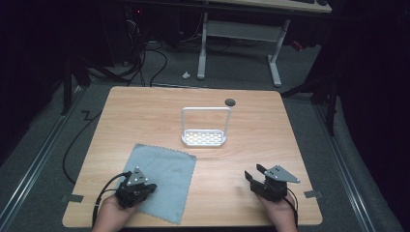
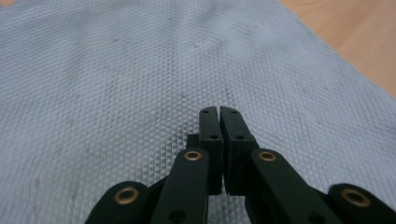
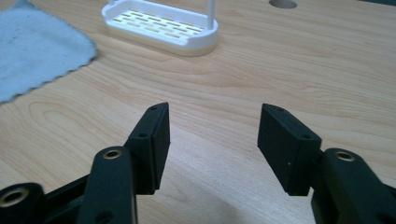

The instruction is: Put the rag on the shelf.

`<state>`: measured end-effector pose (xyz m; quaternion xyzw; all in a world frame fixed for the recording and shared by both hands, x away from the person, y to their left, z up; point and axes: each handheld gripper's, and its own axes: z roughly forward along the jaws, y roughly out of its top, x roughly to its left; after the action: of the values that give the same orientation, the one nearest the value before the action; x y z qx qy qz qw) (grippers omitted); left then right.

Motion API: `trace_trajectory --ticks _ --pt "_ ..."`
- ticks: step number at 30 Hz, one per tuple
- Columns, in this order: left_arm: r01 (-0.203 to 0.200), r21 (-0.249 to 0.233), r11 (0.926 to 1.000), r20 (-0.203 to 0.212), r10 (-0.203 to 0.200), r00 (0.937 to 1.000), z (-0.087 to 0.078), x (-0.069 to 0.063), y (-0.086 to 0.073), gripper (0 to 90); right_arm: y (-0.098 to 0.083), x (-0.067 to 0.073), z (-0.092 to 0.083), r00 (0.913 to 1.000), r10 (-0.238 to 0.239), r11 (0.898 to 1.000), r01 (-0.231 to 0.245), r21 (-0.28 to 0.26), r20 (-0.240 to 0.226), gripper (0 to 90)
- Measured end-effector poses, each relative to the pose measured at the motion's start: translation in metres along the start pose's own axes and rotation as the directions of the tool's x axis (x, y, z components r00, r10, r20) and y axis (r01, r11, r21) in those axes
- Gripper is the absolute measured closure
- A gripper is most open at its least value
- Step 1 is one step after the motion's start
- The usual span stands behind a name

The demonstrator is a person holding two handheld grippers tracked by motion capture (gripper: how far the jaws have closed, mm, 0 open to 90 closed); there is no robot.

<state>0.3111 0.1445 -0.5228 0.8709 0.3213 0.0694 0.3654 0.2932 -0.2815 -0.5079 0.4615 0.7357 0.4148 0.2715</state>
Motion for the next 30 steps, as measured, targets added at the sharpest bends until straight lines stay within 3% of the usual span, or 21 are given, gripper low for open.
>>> trace_trajectory --ticks 1,2,4,6,9,11,13,16,18,23,25,27,28,29,30 --pt "0.000 0.000 1.0000 0.000 0.000 1.0000 0.000 0.000 0.000 84.1 0.000 0.000 0.000 1.0000 0.000 1.000 0.000 0.000 0.000 45.8" --pt "-0.022 -0.004 0.9998 0.038 0.022 0.9990 0.008 -0.013 0.006 84.1 0.000 0.001 0.001 0.9999 -0.009 1.000 0.009 0.002 -0.009 46.5" --pt "-0.095 -0.002 0.9955 0.085 0.094 0.9919 0.018 -0.032 0.015 77.3 0.001 0.007 0.003 0.9992 -0.019 1.000 0.020 0.008 -0.034 48.7" --pt "-0.113 -0.069 0.9912 0.093 0.119 0.9886 0.014 -0.038 0.019 73.0 0.002 0.012 0.004 0.9983 -0.023 1.000 0.023 0.014 -0.053 50.7" --pt "-0.079 -0.118 0.9899 0.030 0.083 0.9961 0.000 -0.025 0.019 70.9 0.002 0.021 0.007 0.9951 -0.047 0.999 0.049 0.023 -0.087 52.0" --pt "-0.027 -0.126 0.9916 -0.011 0.026 0.9996 -0.010 -0.008 0.011 70.7 0.004 0.029 0.009 0.9909 -0.067 0.997 0.070 0.021 -0.117 54.3" --pt "0.031 -0.125 0.9916 -0.045 -0.037 0.9983 -0.018 0.008 -0.001 69.9 0.006 0.038 0.012 0.9858 -0.078 0.996 0.082 0.022 -0.149 58.8" --pt "0.095 -0.116 0.9887 -0.068 -0.103 0.9923 -0.028 0.022 -0.020 67.9 0.011 0.056 0.022 0.9681 -0.135 0.989 0.145 0.030 -0.211 65.4" --pt "0.105 -0.108 0.9886 -0.088 -0.115 0.9895 -0.033 0.023 -0.027 67.2 0.015 0.069 0.031 0.9526 -0.169 0.982 0.185 0.040 -0.253 70.2" --pt "0.079 -0.086 0.9931 -0.118 -0.089 0.9891 -0.034 0.012 -0.033 75.0 0.025 0.101 0.058 0.9161 -0.237 0.958 0.275 0.079 -0.324 85.2" --pt "0.064 -0.054 0.9965 -0.125 -0.070 0.9897 -0.030 0.007 -0.036 75.9 0.026 0.109 0.066 0.9051 -0.264 0.943 0.314 0.107 -0.333 90.0" --pt "0.052 -0.061 0.9968 -0.130 -0.060 0.9898 -0.030 0.005 -0.037 76.8 0.026 0.114 0.072 0.8981 -0.280 0.931 0.341 0.134 -0.339 90.0" --pt "0.052 -0.061 0.9968 -0.130 -0.060 0.9898 -0.030 0.005 -0.037 77.3 0.025 0.116 0.076 0.8914 -0.295 0.919 0.363 0.153 -0.344 90.0" --pt "0.054 -0.062 0.9966 -0.132 -0.062 0.9894 -0.030 0.004 -0.037 77.6 0.025 0.117 0.076 0.8859 -0.312 0.913 0.379 0.148 -0.343 90.0" --pt "0.055 -0.063 0.9965 -0.131 -0.063 0.9894 -0.030 0.004 -0.038 77.6 0.025 0.117 0.076 0.8864 -0.309 0.912 0.379 0.155 -0.345 90.0"
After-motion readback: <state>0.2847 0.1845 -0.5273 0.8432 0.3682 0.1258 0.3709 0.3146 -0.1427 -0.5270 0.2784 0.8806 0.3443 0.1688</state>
